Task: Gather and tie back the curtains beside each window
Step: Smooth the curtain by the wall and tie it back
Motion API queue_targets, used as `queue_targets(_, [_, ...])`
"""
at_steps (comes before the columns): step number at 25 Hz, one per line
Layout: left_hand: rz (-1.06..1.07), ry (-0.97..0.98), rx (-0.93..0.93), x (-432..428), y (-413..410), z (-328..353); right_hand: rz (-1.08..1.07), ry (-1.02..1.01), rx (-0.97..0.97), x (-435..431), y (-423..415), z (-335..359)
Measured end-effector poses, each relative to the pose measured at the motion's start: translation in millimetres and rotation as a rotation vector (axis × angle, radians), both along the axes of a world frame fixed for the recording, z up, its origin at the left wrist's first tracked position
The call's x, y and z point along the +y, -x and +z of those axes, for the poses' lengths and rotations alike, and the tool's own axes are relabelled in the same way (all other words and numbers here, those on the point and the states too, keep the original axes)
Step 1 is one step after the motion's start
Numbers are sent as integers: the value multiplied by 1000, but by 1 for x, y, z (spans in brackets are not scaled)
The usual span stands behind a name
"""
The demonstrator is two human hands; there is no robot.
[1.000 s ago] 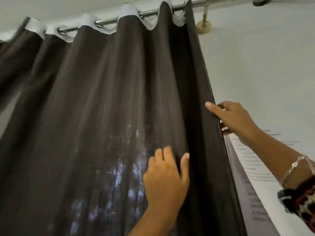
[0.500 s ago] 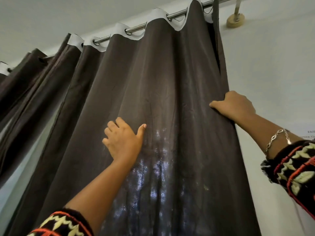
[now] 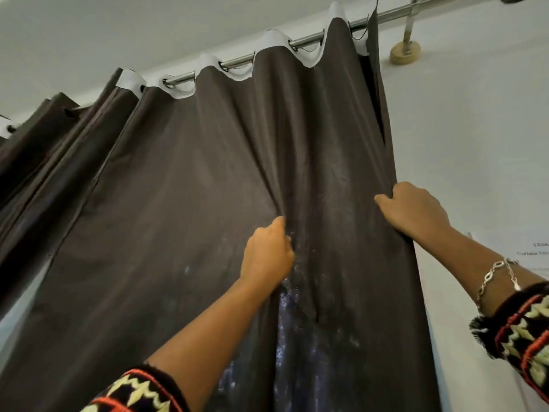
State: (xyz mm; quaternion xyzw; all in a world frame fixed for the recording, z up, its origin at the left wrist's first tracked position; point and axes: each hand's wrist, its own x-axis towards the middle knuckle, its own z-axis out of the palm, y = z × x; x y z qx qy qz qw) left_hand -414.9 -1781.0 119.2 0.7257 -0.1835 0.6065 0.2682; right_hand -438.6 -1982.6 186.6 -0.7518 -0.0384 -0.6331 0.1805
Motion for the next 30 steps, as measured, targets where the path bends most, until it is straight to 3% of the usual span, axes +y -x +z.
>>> queue_targets(8, [-272, -261, -62, -122, 69, 22, -41, 36, 73, -28, 4, 2])
queue_targets(15, [156, 196, -185, -21, 35, 3, 36, 33, 18, -18, 8, -2])
queue_targets(18, [323, 334, -35, 46, 11, -7, 50, 37, -1, -7, 7, -5])
queue_targets(22, [283, 322, 367, 79, -21, -38, 55, 34, -28, 0, 6, -7])
queue_targets(24, [309, 318, 443, 75, -36, -56, 42, 37, -38, 3, 8, -8])
queue_targets(28, [391, 365, 301, 82, -41, -74, -1, 59, -56, 4, 6, -9])
queue_targets(30, [391, 256, 234, 75, -35, -79, -11, 59, -63, 2, 5, -9])
